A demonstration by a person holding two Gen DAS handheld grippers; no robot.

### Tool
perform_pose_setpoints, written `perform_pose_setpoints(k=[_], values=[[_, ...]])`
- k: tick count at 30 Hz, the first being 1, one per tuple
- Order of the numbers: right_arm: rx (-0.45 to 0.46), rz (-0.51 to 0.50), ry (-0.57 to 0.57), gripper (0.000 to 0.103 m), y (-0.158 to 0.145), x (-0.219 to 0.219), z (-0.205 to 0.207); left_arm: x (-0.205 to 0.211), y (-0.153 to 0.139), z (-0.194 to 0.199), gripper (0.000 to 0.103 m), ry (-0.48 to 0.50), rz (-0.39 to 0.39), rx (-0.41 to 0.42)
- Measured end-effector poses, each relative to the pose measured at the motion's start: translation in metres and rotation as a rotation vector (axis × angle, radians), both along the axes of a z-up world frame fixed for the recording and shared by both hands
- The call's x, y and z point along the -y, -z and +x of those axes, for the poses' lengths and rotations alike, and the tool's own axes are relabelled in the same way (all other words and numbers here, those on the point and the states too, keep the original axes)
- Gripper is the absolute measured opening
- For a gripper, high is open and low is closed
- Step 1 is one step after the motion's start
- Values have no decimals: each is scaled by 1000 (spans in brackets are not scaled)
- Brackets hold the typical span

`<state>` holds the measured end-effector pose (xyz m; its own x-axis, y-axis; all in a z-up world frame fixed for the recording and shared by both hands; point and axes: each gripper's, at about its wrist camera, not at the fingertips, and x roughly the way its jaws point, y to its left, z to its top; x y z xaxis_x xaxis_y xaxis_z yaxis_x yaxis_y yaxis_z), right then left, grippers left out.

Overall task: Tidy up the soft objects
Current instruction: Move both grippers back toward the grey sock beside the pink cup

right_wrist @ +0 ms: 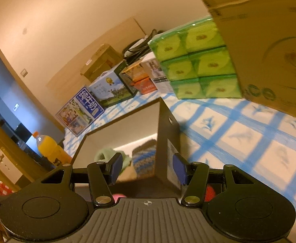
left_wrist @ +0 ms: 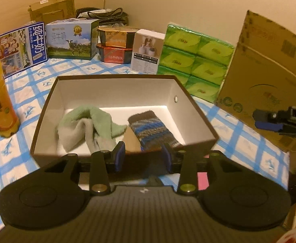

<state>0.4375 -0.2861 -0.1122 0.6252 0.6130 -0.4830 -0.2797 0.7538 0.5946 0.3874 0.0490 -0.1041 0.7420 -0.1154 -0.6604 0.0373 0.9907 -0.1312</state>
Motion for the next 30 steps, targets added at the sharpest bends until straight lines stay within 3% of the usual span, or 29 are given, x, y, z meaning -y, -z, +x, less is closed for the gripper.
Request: perform_pose_setpoints(k=[8, 17, 25, 30], values=[[-2, -14, 47, 55, -8, 20, -65, 14, -10, -61, 38, 10, -26, -9], [-19, -74, 85, 55, 0, 14, -132, 25, -4, -119, 38, 29, -32, -23], [-66, -128, 83, 55, 19, 0, -168, 31, 11, -148, 38, 42, -24, -58], [-70, -201, 79, 55, 29, -10, -175, 40, 23, -152, 40, 65, 22, -68]])
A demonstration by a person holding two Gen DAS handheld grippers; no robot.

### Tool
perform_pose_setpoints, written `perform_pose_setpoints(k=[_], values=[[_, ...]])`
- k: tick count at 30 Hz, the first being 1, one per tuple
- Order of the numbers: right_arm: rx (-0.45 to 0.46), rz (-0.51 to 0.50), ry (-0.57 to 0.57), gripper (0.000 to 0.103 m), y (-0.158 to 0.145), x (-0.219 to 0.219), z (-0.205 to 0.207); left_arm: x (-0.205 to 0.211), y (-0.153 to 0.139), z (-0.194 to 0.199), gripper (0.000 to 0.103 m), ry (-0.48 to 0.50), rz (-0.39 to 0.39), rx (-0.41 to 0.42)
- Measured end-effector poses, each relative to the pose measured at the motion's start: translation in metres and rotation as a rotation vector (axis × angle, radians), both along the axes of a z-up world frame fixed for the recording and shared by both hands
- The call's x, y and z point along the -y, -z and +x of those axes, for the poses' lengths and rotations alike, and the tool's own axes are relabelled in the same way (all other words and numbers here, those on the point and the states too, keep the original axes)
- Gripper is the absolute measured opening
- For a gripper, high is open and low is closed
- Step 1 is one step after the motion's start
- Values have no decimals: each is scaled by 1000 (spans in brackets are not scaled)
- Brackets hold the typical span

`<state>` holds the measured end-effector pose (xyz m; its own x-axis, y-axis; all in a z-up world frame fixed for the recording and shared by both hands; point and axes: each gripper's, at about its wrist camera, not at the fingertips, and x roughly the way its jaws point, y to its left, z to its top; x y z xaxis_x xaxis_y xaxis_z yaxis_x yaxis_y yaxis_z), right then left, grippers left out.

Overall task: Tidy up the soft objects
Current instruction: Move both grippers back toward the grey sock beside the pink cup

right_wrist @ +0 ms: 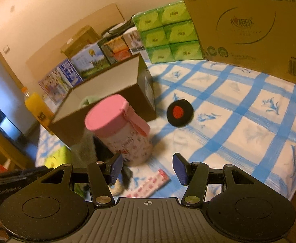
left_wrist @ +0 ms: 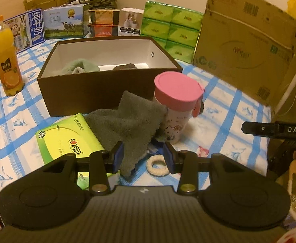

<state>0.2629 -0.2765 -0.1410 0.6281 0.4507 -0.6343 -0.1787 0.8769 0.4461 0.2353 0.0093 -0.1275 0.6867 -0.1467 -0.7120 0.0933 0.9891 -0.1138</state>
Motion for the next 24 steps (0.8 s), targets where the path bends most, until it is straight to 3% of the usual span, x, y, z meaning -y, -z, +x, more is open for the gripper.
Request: perform_pose_setpoints(k=[8, 15, 22, 24], values=[[-8, -94, 15, 55, 16, -1, 17, 17, 19, 17, 55, 60, 93, 29], [-43, -80, 29, 55, 32, 7, 24, 26, 39, 51, 63, 99, 185, 42], [-36, -120, 27, 59, 44, 5, 40, 29, 59, 80, 62, 107, 210, 34], [-25, -143, 21, 62, 49, 3, 49, 26, 64, 85, 48, 97, 209, 39]])
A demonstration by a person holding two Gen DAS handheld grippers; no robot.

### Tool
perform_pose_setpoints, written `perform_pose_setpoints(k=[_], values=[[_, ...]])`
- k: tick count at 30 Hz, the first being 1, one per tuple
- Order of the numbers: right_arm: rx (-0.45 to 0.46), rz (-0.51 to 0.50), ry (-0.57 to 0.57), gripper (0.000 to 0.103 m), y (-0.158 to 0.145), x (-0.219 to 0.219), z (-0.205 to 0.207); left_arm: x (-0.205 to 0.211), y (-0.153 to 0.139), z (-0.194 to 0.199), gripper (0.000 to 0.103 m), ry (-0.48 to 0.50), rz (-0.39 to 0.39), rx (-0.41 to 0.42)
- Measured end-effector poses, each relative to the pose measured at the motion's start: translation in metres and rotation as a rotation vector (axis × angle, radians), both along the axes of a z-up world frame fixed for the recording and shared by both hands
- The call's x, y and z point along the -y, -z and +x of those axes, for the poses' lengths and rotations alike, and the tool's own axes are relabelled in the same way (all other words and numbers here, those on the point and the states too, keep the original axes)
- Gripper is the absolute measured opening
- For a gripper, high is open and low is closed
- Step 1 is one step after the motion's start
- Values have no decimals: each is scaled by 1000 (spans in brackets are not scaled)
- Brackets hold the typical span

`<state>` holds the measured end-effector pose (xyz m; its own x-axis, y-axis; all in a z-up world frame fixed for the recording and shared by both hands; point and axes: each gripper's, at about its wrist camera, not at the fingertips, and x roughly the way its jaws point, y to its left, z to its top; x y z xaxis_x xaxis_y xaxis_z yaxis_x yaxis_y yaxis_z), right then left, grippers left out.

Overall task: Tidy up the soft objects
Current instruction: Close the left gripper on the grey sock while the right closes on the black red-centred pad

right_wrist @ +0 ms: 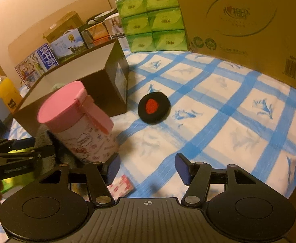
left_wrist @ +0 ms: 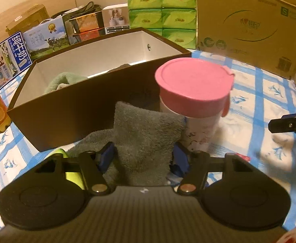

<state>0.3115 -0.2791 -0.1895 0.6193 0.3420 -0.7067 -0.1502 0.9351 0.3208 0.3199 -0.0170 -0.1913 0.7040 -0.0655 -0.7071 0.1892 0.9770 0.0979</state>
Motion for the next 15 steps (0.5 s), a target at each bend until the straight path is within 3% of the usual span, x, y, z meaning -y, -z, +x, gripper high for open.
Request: perform_pose_setpoints(k=[2, 4, 8, 15], values=[[11, -16, -7, 67, 5, -2, 9, -4, 3, 4, 21, -7, -9, 0], [11, -24, -17, 70, 11, -4, 19, -10, 5, 8, 11, -23, -25, -4], [40, -50, -40, 76, 22, -9, 40, -27, 3, 13, 8, -61, -54, 14], [85, -105, -108, 76, 42, -23, 80, -47, 2, 29, 8, -129, -78, 30]])
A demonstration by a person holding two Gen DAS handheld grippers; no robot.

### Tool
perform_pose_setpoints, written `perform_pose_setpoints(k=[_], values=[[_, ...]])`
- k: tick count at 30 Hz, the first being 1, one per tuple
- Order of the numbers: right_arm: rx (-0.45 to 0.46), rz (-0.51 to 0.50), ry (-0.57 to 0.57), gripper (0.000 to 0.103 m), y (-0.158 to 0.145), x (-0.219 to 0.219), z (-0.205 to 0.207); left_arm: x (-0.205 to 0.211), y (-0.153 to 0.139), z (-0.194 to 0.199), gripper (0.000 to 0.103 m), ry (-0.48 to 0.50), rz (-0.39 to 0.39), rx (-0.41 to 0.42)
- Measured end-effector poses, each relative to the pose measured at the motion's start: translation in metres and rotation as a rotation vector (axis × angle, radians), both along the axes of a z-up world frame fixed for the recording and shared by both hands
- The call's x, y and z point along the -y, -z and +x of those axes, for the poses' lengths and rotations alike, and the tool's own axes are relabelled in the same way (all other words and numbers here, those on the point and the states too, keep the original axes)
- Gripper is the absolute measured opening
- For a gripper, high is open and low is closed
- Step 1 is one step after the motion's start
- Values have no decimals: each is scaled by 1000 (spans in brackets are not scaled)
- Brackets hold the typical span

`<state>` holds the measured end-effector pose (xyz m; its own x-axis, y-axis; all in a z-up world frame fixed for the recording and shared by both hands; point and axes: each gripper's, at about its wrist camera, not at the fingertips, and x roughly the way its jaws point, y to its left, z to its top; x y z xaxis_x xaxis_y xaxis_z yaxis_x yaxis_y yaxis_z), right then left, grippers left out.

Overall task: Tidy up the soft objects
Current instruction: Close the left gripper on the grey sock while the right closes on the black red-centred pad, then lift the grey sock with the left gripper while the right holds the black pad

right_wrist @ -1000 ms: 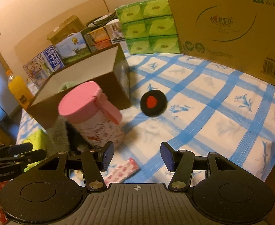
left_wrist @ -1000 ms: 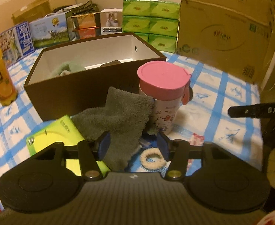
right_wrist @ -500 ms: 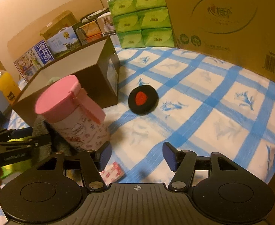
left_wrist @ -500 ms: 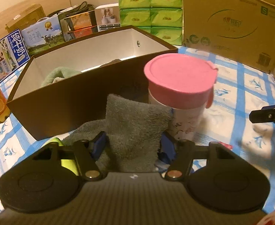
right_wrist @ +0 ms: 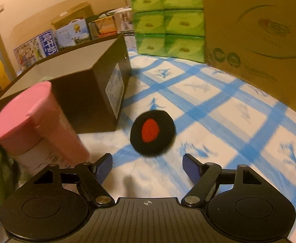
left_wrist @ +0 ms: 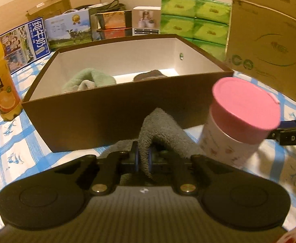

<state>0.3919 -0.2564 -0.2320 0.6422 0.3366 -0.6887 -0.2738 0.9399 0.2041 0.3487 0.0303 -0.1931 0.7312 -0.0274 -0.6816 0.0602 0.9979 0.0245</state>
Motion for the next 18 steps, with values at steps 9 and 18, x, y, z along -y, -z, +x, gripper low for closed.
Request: perform_pose_setpoints(k=[9, 18], values=[[27, -40, -17, 76, 26, -13, 43, -7, 6, 13, 8, -17, -20, 4], [65, -126, -39, 56, 32, -15, 39, -10, 3, 7, 7, -13, -22, 2]])
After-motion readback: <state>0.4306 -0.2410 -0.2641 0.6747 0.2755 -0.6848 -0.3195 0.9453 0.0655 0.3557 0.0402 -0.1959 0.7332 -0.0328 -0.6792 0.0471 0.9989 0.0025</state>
